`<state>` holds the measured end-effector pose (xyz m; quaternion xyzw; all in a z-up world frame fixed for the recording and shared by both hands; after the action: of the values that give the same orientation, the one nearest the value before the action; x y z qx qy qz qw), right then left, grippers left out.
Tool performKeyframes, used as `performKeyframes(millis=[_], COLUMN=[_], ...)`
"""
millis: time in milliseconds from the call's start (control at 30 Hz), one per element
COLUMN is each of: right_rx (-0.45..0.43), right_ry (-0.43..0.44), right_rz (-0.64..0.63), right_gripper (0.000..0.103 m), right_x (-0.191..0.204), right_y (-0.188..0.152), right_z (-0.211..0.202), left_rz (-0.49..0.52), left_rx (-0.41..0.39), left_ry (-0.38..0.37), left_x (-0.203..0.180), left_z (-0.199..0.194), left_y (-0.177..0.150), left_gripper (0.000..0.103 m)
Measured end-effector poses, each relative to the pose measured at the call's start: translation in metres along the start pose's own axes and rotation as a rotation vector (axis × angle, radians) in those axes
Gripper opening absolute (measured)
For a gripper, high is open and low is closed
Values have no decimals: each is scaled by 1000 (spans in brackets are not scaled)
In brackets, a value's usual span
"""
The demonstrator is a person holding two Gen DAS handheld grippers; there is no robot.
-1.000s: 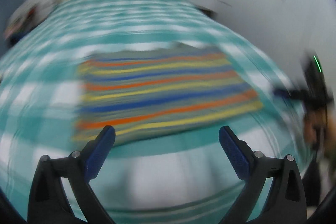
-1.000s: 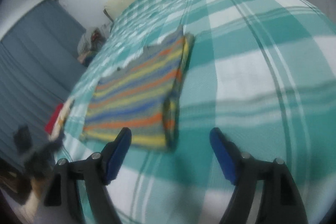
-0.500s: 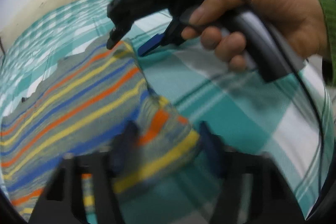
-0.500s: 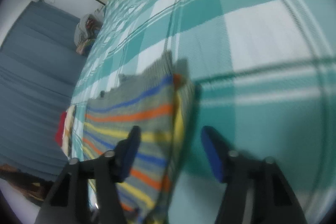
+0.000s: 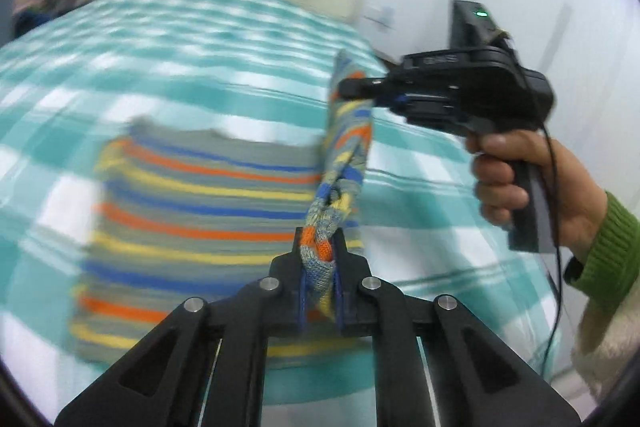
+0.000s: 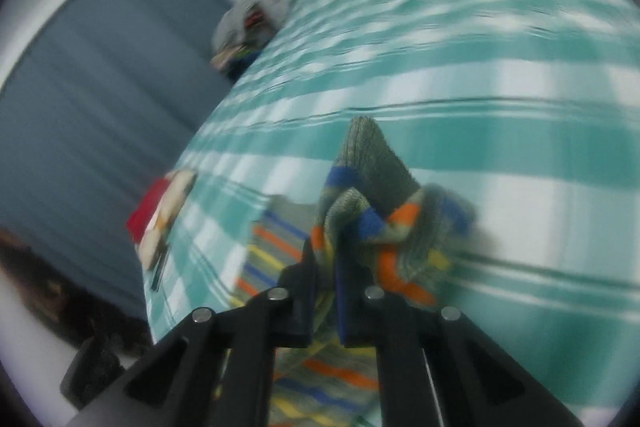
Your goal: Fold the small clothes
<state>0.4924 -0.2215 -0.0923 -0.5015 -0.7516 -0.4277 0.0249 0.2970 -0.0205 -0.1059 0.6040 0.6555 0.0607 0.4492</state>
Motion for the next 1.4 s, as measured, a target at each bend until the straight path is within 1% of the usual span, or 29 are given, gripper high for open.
performKeyframes(millis=[67,133,233,300,333,367,400,433,467,500,533,567,600,633,667,700,733,767,800,833,867,900,967,1000,1067,1133,1200,1233,1400], right_rx=[23,51,88,104,104,92,65,42,14,-15,-42,-62,-67,-62,-53,-32,-4,18,45,61,66,64,51,36,13,12,-21,-24,-7], right_ry=[11,26,17,18,24,52,83,106,130,142,145,136,113,76,21,-50,-135,-202,-292,-357,-409,-439,-505,-533,-576,-580,-572,-577,-595], right_rz=[-30,-50,-72,-75,-67,-42,-8,17,44,65,75,74,57,21,-37,-109,-185,-245,-312,-347,-366,-366,-348,-331,-300,-240,-205,-200,-207], right_gripper=[8,8,8,8,12,15,21,31,35,39,40,41,44,49,52,61,66,67,67,67,67,68,72,74,75,75,77,80,83], right_x=[25,49,71,80,83,85,87,87,88,87,86,84,83,83,83,83,84,84,84,82,80,79,74,71,65,53,47,44,41], right_y=[10,17,15,13,11,9,8,8,6,5,3,-1,-7,-15,-26,-43,-63,-79,-103,-123,-145,-167,-202,-217,-236,-248,-250,-250,-246], right_z=[34,74,121,149,161,172,178,179,176,171,163,152,139,127,112,95,78,64,46,31,14,-2,-26,-35,-42,-43,-43,-42,-33], left_rz=[-67,-115,-171,-194,-207,-215,-223,-231,-240,-255,-269,-271,-265,-247,-221,-197,-175,-142,-125,-114,-133,-142,-109,-94,-68,-60,-66,-69,-66], left_rx=[-4,-2,-10,0,18,23,21,17,10,-9,-34,-42,-49,-54,-69,-86,-101,-99,-84,-34,22,51,32,29,37,41,40,40,39], left_ry=[41,80,149,175,206,247,293,321,331,338,348,354,363,375,397,427,449,466,470,476,489,506,525,542,574,583,575,572,574], left_x=[35,62,102,119,132,140,149,157,163,170,178,183,189,194,199,205,208,212,215,223,233,239,236,234,233,232,233,234,234], left_z=[-6,-4,-8,-2,0,4,2,-2,-3,-11,-21,-26,-29,-31,-32,-28,-25,-17,-8,6,19,23,22,23,27,28,27,27,24], left_y=[4,4,4,3,3,2,1,1,3,4,7,7,10,14,18,26,30,33,37,35,32,26,23,22,20,20,21,21,20], left_gripper=[9,9,9,10,18,24,44,70,77,89,95,97,97,97,97,98,101,101,101,101,101,102,103,103,103,103,103,103,103])
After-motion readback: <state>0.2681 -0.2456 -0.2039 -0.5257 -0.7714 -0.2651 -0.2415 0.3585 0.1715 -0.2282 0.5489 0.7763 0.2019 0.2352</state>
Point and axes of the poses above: each gripper's, at about its wrist camera, not at the fingertips, and z roughly the way its jaws point, x to its left, y to its top, the point moved 7 cm from there along z, roughly the way its jaws point, and after that the axes turned 13 degrees about -z, right-handed, at the moved point
